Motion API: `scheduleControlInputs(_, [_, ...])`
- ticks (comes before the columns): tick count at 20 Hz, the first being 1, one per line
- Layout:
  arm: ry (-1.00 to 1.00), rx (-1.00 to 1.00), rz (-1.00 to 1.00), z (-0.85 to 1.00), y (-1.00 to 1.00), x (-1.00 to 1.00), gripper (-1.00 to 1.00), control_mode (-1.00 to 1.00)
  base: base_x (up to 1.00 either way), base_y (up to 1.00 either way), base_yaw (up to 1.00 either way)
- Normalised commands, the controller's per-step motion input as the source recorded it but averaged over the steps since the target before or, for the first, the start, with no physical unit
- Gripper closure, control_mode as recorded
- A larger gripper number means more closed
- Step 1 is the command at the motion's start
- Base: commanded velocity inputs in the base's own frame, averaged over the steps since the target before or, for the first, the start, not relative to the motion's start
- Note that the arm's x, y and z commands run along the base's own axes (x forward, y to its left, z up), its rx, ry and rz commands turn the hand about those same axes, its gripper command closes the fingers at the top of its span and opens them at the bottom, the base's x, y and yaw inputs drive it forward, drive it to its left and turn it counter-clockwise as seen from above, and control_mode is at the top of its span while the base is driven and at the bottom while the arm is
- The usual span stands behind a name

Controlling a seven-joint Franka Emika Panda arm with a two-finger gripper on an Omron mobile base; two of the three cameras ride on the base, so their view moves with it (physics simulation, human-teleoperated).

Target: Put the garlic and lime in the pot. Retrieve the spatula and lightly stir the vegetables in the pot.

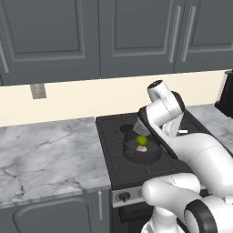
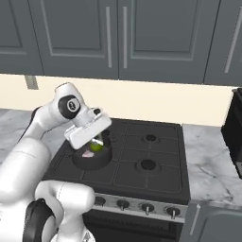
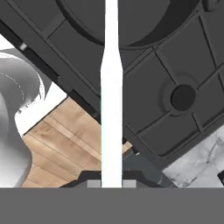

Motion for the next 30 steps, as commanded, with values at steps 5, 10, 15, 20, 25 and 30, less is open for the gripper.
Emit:
scheduleControlInputs(5, [0.01,-0.02,0.44,0.00,-0.21,0.14,1.00,-1.00,0.00,0.00,0.00])
scheduleControlInputs(10, [0.19,-0.13,0.07,0.00,0.04,0.47,1.00,-1.00,0.00,0.00,0.00])
scheduleControlInputs(15, [0.07,-0.07,0.00,0.00,0.03,0.62,1.00,-1.00,0.00,0.00,0.00])
scheduleControlInputs(20, [0.09,-0.07,0.00,-0.02,0.00,0.64,1.00,-1.00,0.00,0.00,0.00])
scheduleControlInputs(25, [0.07,-0.06,0.00,-0.13,0.00,0.07,1.00,-1.00,0.00,0.00,0.00])
scheduleControlInputs(30, [0.01,-0.05,0.00,-0.16,-0.08,0.06,1.00,-1.00,0.00,0.00,0.00])
